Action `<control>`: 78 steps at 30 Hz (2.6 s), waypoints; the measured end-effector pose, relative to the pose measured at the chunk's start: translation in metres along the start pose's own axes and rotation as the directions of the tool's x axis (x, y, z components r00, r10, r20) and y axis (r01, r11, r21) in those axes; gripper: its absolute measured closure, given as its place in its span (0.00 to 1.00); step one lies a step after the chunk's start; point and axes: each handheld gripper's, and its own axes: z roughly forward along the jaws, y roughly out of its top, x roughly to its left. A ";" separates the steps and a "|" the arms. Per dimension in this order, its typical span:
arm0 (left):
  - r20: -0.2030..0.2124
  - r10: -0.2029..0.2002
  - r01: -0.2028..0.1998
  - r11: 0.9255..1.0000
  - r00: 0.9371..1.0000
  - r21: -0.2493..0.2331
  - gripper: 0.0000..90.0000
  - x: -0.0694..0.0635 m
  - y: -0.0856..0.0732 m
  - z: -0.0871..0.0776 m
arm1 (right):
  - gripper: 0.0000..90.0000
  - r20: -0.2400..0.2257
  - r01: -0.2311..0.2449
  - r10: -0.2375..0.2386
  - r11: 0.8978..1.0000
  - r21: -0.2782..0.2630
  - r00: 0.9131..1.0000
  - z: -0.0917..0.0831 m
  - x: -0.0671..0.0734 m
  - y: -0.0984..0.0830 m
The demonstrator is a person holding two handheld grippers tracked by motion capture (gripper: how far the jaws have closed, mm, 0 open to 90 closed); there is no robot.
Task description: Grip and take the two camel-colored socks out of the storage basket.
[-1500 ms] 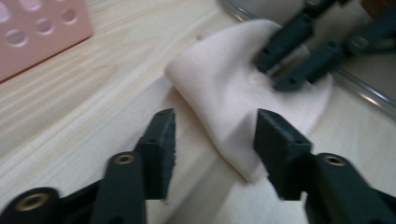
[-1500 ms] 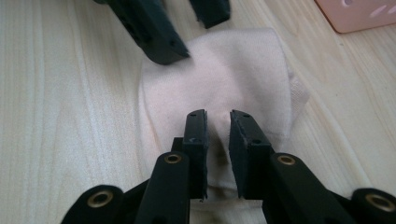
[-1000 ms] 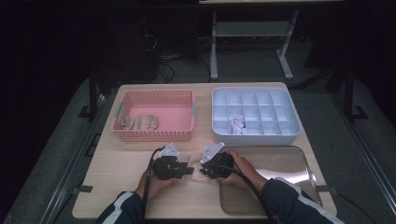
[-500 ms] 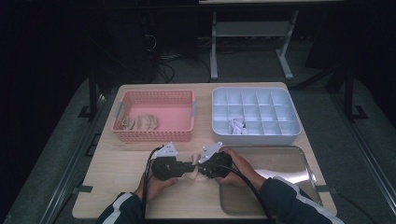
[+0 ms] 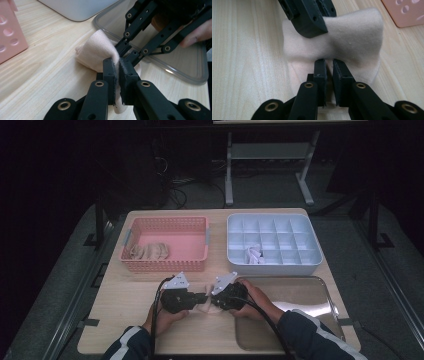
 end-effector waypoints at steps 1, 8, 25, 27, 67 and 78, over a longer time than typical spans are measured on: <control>0.000 0.000 0.000 1.000 1.000 0.000 0.93 0.000 0.000 0.000 | 0.90 0.000 0.000 0.000 1.000 0.000 1.000 0.000 0.000 0.000; -0.010 -0.015 0.015 1.000 1.000 -0.002 0.93 0.002 0.001 0.000 | 0.88 0.022 -0.019 0.021 0.998 -0.066 1.000 -0.011 -0.001 0.003; -0.035 -0.009 0.009 1.000 0.999 0.008 0.92 0.002 0.001 -0.001 | 0.68 0.035 -0.027 0.029 0.998 -0.055 0.999 0.004 -0.003 0.009; -0.043 -0.018 0.018 1.000 0.999 0.001 0.92 0.002 0.001 -0.002 | 0.70 0.023 -0.043 0.045 0.995 -0.093 0.999 -0.009 -0.007 0.006; -0.044 0.067 -0.065 0.997 0.997 0.048 0.73 -0.024 -0.004 -0.001 | 0.82 0.051 -0.158 0.163 0.983 -0.091 0.985 -0.010 -0.028 -0.004; -0.035 0.153 -0.148 0.982 0.988 0.115 0.86 -0.033 -0.010 0.024 | 0.81 0.057 -0.143 0.147 0.988 -0.057 0.988 -0.009 -0.027 -0.005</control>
